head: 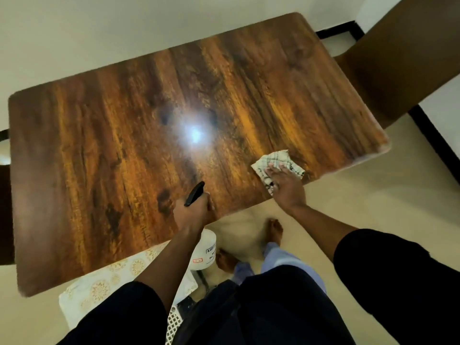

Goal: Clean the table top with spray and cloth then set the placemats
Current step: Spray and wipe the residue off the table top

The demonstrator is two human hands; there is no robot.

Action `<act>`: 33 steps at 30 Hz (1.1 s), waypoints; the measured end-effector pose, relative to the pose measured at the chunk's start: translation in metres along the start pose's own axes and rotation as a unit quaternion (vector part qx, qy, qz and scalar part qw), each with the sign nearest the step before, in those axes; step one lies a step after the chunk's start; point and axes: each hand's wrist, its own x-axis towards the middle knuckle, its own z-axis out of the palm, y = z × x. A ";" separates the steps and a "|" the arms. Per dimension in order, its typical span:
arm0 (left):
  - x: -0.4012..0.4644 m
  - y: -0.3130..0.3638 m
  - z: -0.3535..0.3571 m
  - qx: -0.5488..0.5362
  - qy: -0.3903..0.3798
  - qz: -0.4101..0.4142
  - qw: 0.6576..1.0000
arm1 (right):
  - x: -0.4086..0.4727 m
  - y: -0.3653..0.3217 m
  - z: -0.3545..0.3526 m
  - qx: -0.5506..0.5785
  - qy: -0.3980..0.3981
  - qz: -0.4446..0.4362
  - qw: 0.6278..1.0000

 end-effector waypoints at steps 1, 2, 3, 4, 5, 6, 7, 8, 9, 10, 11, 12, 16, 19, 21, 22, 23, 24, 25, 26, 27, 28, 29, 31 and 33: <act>-0.004 0.003 0.009 0.006 -0.005 0.004 1.000 | 0.001 0.017 -0.008 -0.001 0.006 0.028 1.000; -0.008 0.007 0.019 0.013 -0.010 0.007 1.000 | 0.003 0.034 -0.014 0.000 0.009 0.056 0.998; -0.011 0.010 0.028 0.018 -0.017 0.004 1.000 | 0.004 0.048 -0.020 0.002 0.015 0.079 0.997; -0.014 0.013 0.037 0.017 -0.027 0.005 0.999 | 0.005 0.058 -0.023 0.005 0.019 0.097 0.995; -0.017 0.016 0.048 0.027 -0.030 0.018 0.999 | 0.005 0.065 -0.025 0.005 0.019 0.110 0.994; -0.020 0.019 0.058 0.038 -0.035 0.028 0.998 | 0.005 0.068 -0.024 0.002 0.014 0.117 0.993; -0.023 0.021 0.069 0.049 -0.039 0.037 0.997 | 0.003 0.067 -0.024 -0.002 0.009 0.123 0.992; -0.024 0.023 0.079 0.059 -0.045 0.049 0.996 | -0.001 0.062 -0.020 -0.006 0.009 0.128 0.992; -0.028 0.027 0.087 0.068 -0.052 0.060 0.995 | -0.005 0.055 -0.014 -0.010 0.010 0.128 0.992; -0.034 0.031 0.098 0.072 -0.062 0.066 0.993 | -0.011 0.049 -0.009 -0.013 0.007 0.122 0.992; -0.037 0.034 0.107 0.073 -0.067 0.067 0.993 | -0.018 0.041 -0.003 -0.015 -0.001 0.106 0.994; -0.040 0.037 0.117 0.072 -0.072 0.068 0.992 | -0.024 0.034 0.002 -0.014 -0.009 0.083 0.996; -0.049 0.046 0.151 0.097 -0.091 0.071 0.989 | -0.041 0.026 0.011 0.003 -0.026 -0.019 0.999; -0.057 0.054 0.176 0.096 -0.088 0.076 0.989 | -0.039 0.042 0.003 0.022 -0.020 -0.043 0.999; -0.062 0.057 0.193 0.110 -0.101 0.088 0.985 | -0.035 0.064 -0.004 0.019 -0.005 -0.041 0.999; -0.065 0.058 0.202 0.119 -0.111 0.099 0.982 | -0.033 0.078 -0.006 0.014 0.006 -0.029 0.999; -0.067 0.060 0.210 0.124 -0.122 0.109 0.979 | -0.031 0.092 -0.009 0.012 0.018 -0.010 1.000; -0.068 0.061 0.217 0.131 -0.130 0.114 0.976 | -0.029 0.105 -0.014 0.011 0.035 0.009 0.999; -0.069 0.061 0.225 0.141 -0.131 0.114 0.975 | -0.026 0.121 -0.020 0.014 0.054 0.029 0.998; -0.070 0.063 0.232 0.147 -0.127 0.112 0.975 | -0.023 0.136 -0.027 0.021 0.072 0.046 0.996; -0.071 0.063 0.240 0.141 -0.127 0.109 0.976 | -0.020 0.151 -0.035 0.027 0.085 0.065 0.994; -0.072 0.063 0.246 0.132 -0.130 0.106 0.977 | -0.016 0.167 -0.044 0.030 0.092 0.084 0.992; -0.072 0.063 0.252 0.127 -0.132 0.106 0.977 | -0.011 0.181 -0.051 0.030 0.096 0.104 0.990; -0.072 0.063 0.264 0.126 -0.130 0.105 0.978 | -0.002 0.214 -0.065 0.025 0.102 0.150 0.983; -0.073 0.063 0.273 0.124 -0.124 0.098 0.980 | 0.008 0.244 -0.080 0.029 0.109 0.193 0.975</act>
